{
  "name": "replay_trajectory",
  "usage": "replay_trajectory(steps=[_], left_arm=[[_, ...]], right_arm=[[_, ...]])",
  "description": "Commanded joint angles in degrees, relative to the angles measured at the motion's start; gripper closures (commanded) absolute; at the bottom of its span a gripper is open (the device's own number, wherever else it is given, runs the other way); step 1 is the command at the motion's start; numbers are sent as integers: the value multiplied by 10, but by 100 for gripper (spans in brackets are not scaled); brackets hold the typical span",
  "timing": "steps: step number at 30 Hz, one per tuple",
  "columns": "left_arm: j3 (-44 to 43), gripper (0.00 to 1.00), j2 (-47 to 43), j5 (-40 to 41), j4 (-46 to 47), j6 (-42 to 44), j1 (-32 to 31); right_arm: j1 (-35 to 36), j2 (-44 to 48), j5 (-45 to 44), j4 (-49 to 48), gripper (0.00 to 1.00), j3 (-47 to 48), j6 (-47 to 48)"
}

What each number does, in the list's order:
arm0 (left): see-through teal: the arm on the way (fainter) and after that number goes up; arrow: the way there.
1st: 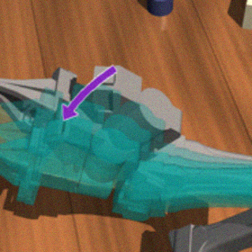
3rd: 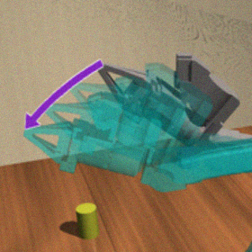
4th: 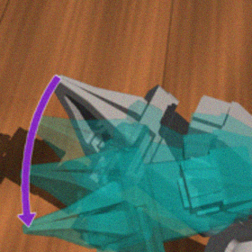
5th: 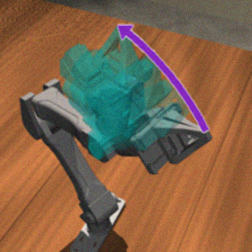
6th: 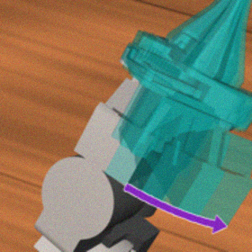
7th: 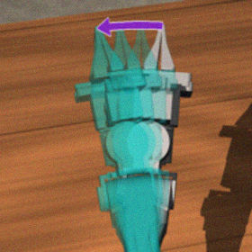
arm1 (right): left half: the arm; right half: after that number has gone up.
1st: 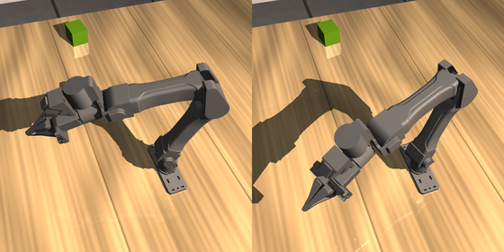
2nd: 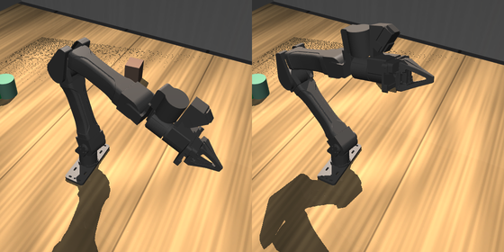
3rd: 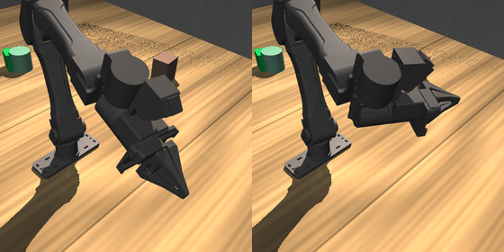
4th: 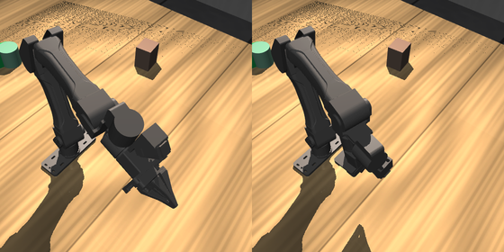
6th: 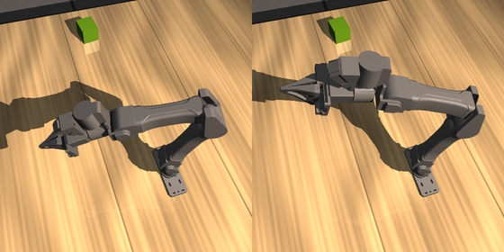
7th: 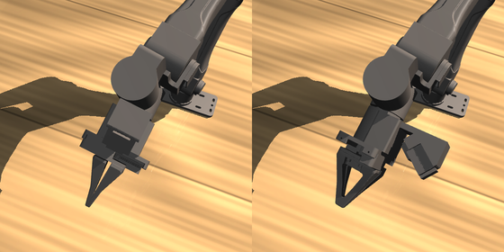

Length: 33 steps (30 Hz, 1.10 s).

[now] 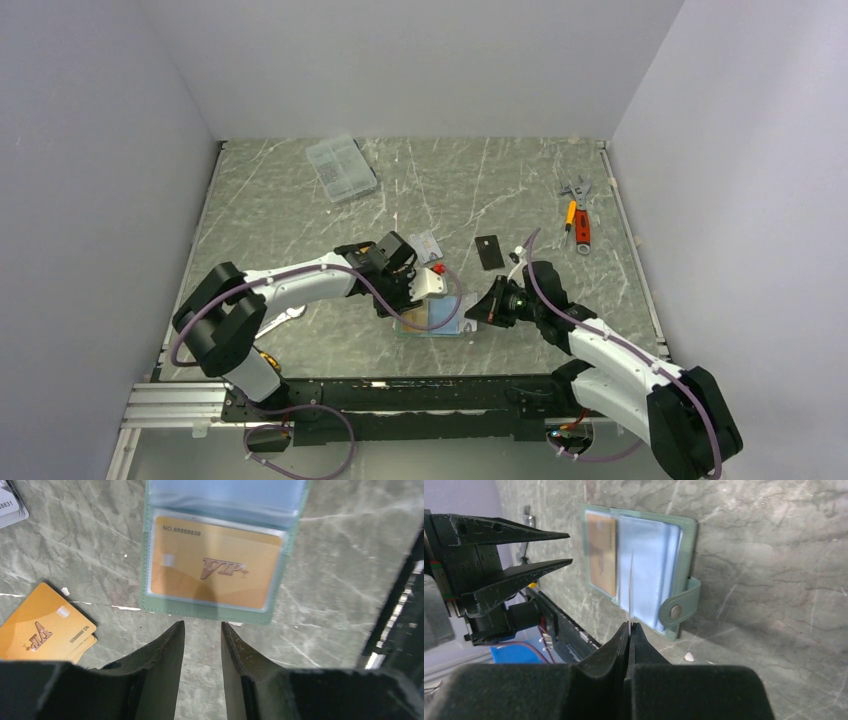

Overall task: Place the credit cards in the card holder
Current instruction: Insert the credit card into the card holder.

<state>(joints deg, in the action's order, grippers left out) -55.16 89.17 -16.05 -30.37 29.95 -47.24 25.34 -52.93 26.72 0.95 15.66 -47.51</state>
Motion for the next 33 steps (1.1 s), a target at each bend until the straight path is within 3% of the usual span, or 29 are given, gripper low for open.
replay_trajectory(steps=[1,10,33], left_arm=[[5,62,25,84,39,36,-15],[7,65,48,99,49,39,-26],[26,69,34,95,56,34,-30]], right_arm=[[2,-26,-27,-46,100,0,9],[11,-51,-72,-51,100,16,28],[44,-77,-87,-84,100,22,6]])
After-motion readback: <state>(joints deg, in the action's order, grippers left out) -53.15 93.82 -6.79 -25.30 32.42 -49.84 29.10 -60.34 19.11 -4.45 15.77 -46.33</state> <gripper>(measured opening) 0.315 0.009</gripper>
